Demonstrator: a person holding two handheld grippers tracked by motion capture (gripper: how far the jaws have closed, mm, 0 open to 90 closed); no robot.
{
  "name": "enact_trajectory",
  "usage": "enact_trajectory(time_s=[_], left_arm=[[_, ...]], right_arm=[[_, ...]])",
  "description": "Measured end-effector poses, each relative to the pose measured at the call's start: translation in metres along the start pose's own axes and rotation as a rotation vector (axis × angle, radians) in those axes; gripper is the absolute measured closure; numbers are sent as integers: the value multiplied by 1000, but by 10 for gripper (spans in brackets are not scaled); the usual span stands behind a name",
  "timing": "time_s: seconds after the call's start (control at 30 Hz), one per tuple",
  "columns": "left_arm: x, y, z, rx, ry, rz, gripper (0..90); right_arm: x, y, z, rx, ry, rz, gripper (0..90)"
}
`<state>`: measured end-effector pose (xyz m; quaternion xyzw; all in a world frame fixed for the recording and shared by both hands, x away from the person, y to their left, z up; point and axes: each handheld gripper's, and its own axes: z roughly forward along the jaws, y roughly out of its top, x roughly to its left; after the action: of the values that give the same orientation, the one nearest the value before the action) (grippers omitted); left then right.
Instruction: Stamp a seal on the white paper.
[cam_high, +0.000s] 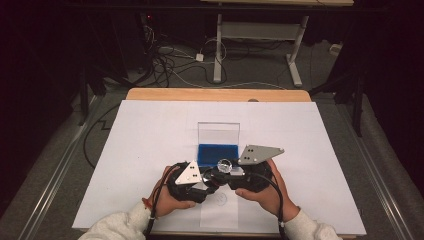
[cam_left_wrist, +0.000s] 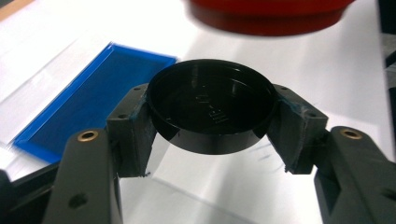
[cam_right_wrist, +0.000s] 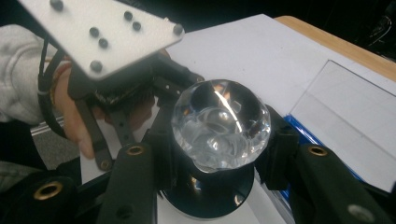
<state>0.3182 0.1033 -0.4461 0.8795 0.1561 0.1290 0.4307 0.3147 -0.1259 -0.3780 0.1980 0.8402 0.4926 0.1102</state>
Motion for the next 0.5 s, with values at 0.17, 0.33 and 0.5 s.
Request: enact_trajectory(time_s=[0.17,0.33,0.5], left_arm=[[7,-4,-5,0,26,-15,368],[9,-5,-7,-1,38,-21,368],[11,-6,-8,0,43,-21,368]], right_arm=[[1,-8,5,35,2,-4,572],[5,-16,9,72,2,-18,572],[10,-26,13,105,3,-35,572]])
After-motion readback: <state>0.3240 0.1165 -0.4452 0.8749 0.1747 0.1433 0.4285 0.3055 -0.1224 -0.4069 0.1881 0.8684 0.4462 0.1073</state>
